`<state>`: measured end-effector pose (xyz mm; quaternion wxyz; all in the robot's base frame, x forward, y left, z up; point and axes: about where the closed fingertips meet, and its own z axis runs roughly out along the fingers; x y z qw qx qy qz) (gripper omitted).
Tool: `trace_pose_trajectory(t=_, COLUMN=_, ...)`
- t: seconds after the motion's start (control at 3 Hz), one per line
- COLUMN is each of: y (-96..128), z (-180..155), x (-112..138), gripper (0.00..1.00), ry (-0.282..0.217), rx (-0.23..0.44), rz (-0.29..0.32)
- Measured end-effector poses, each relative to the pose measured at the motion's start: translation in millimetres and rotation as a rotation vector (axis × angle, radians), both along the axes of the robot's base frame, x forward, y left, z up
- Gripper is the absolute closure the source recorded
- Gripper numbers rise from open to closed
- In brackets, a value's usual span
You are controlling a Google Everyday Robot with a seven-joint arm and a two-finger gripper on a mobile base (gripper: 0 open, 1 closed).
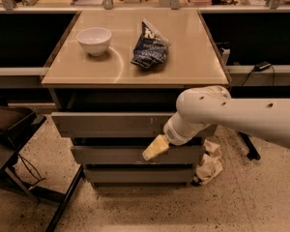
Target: Close top drawer
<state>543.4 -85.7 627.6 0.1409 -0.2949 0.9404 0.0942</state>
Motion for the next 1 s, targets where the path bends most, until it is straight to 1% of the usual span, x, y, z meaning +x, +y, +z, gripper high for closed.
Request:
trace_pose_trajectory(t=0.33, y=-5, z=-4, x=45, gripper=0.00, ry=-0.025, rx=-0.033, rz=-0.027)
trace_pose_trajectory(t=0.67, y=-5, z=1, x=68, gripper=0.00, ry=-0.043, rx=-0.048, rz=-0.041)
trace_pose_trajectory(t=1.0, y=-5, z=1, x=68, gripper=0.00, ry=-0.043, rx=-0.048, rz=-0.041)
